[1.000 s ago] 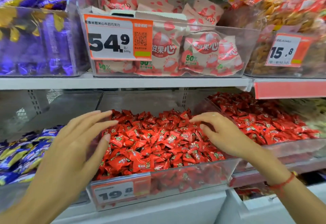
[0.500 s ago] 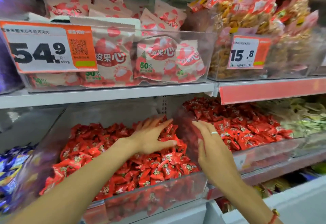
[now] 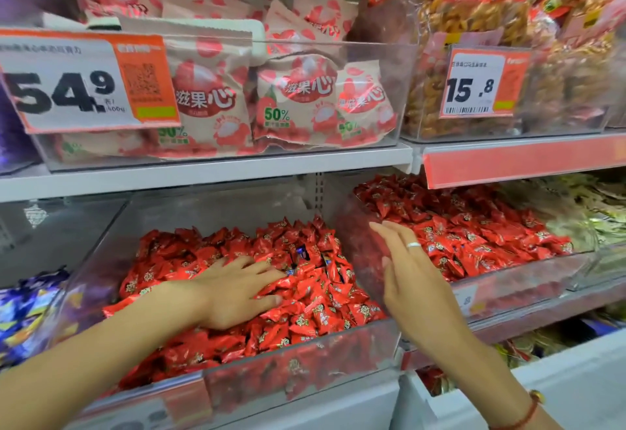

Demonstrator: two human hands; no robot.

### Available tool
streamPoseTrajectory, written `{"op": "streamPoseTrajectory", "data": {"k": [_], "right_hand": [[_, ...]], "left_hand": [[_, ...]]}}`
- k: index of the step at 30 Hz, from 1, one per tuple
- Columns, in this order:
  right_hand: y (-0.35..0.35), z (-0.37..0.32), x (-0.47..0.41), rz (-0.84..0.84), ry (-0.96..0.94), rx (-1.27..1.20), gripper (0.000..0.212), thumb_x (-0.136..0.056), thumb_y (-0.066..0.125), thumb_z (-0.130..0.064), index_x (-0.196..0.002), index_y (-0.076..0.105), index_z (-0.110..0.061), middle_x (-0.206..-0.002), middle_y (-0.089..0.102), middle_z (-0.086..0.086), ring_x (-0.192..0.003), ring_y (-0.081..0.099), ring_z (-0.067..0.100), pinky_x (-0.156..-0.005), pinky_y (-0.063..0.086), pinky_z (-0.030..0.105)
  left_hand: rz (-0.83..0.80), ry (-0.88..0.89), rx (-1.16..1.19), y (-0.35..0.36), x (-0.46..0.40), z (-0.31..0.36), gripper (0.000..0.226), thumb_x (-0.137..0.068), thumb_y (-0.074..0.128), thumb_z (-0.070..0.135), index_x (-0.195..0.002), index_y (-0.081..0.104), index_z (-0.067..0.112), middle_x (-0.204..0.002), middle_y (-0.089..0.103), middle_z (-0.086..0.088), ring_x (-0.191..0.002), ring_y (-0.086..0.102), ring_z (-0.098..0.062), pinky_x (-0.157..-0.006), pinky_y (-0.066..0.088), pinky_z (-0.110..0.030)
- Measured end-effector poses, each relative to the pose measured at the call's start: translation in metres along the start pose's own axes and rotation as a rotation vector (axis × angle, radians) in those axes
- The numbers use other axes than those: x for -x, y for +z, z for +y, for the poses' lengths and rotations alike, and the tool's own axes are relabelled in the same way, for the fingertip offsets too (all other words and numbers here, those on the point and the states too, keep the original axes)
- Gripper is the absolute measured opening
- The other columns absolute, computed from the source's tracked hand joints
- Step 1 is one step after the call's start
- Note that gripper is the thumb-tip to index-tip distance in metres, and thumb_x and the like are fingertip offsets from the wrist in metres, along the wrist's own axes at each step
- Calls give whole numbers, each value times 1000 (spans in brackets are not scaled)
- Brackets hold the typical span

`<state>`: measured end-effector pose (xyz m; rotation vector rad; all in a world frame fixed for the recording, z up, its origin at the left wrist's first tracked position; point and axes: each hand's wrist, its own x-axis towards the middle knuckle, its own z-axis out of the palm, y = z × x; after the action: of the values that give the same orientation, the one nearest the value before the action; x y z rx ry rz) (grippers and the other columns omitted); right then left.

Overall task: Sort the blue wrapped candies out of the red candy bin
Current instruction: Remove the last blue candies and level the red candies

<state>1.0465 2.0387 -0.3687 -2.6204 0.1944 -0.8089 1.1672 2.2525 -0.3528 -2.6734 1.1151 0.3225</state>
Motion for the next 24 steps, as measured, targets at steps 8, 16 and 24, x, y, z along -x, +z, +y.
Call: {"op": "streamPoseTrajectory", "data": {"k": [8, 16, 24], "right_hand": [[-4, -13, -14, 213, -217, 140, 33, -78, 69, -4, -108, 67, -19, -126, 58, 4, -126, 40, 25, -95, 43, 44], [22, -59, -73, -388, -173, 268, 34, -96, 47, -21, -126, 58, -30, -129, 58, 0, -118, 55, 25, -92, 45, 36], [77, -47, -114, -512, -79, 444, 26, -84, 67, -22, -109, 70, -21, -121, 65, 3, -113, 61, 25, -93, 50, 33]], "left_hand": [[16, 81, 113, 4, 37, -25, 122, -44, -17, 96, -145, 30, 46, -152, 22, 26, -143, 10, 0, -121, 4, -37], [476, 110, 262, 17, 54, -37, 91, -72, 0, 77, -108, 69, 31, -118, 60, 23, -113, 48, 4, -91, 24, -2], [710, -69, 387, 39, 57, -30, 68, -75, 16, 67, -107, 70, 42, -129, 55, 24, -121, 46, -1, -97, 26, -18]]}}
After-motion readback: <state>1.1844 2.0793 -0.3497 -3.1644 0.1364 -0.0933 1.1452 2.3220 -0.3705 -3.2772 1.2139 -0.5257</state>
